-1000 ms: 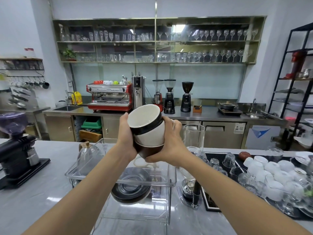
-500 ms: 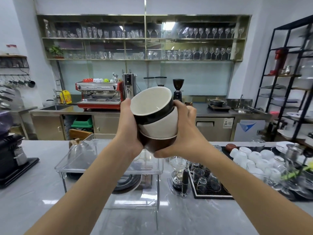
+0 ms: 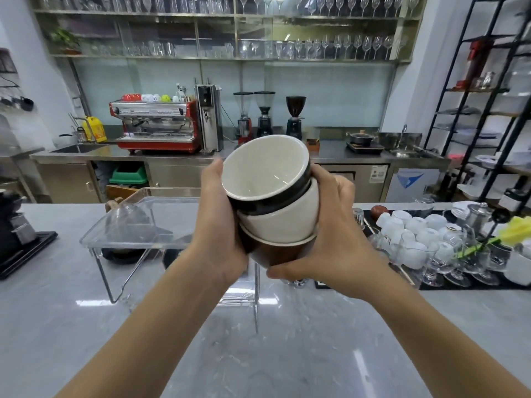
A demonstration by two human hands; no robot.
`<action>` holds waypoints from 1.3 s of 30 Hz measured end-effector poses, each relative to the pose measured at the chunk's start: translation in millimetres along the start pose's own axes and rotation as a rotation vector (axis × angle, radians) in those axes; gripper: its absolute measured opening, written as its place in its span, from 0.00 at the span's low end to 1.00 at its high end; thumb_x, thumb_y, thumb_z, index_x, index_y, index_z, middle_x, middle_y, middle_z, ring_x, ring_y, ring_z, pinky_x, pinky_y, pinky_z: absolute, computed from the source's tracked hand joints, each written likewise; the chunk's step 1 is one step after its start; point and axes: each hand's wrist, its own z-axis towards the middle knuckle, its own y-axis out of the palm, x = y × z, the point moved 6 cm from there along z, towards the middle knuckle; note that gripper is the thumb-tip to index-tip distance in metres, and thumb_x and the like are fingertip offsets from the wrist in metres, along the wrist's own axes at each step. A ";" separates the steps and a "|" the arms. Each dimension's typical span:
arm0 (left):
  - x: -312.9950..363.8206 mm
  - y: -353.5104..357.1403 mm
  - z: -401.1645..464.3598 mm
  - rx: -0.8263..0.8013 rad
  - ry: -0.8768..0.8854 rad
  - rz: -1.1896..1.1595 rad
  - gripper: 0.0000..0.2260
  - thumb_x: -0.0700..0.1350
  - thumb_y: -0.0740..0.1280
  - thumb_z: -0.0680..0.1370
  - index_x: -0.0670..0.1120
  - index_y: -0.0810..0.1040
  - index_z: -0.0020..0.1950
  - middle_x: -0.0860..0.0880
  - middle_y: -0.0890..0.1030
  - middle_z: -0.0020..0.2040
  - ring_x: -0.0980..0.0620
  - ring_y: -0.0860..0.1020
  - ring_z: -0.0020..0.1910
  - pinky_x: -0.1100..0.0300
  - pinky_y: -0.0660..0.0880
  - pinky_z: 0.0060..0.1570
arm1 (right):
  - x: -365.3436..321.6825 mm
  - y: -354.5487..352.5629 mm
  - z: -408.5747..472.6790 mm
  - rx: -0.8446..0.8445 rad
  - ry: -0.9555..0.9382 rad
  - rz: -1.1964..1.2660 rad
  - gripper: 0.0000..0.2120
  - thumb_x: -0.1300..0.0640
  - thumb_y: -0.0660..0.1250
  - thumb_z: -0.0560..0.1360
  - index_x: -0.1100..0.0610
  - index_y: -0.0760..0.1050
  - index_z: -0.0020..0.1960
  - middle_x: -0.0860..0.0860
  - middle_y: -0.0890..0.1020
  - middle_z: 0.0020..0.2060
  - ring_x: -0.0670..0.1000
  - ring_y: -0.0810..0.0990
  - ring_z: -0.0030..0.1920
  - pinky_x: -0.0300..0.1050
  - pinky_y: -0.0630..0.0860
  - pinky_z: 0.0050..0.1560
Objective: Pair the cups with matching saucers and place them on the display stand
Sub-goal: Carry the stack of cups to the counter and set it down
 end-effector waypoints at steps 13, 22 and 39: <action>-66.6 -38.1 -39.8 0.104 -0.038 0.016 0.29 0.65 0.49 0.82 0.51 0.85 0.60 0.48 0.88 0.57 0.51 0.85 0.56 0.51 0.77 0.51 | 26.2 42.4 -69.3 -0.020 0.061 0.063 0.65 0.48 0.84 0.46 0.26 0.46 0.68 0.36 0.54 0.63 0.21 0.53 0.64 0.14 0.55 0.61; -126.7 -74.7 -63.5 0.169 -0.129 0.010 0.28 0.66 0.50 0.81 0.56 0.87 0.55 0.50 0.88 0.56 0.54 0.85 0.56 0.50 0.74 0.55 | 59.1 81.7 -112.7 -0.100 0.163 0.108 0.63 0.46 0.83 0.46 0.25 0.48 0.69 0.36 0.51 0.69 0.27 0.57 0.68 0.20 0.62 0.62; -208.5 -135.8 -85.9 0.336 -0.262 0.049 0.27 0.68 0.55 0.75 0.55 0.88 0.52 0.48 0.88 0.55 0.54 0.85 0.54 0.52 0.74 0.55 | 123.9 161.1 -176.3 -0.125 0.301 0.162 0.59 0.47 0.84 0.48 0.34 0.55 0.72 0.42 0.56 0.67 0.32 0.61 0.69 0.19 0.65 0.59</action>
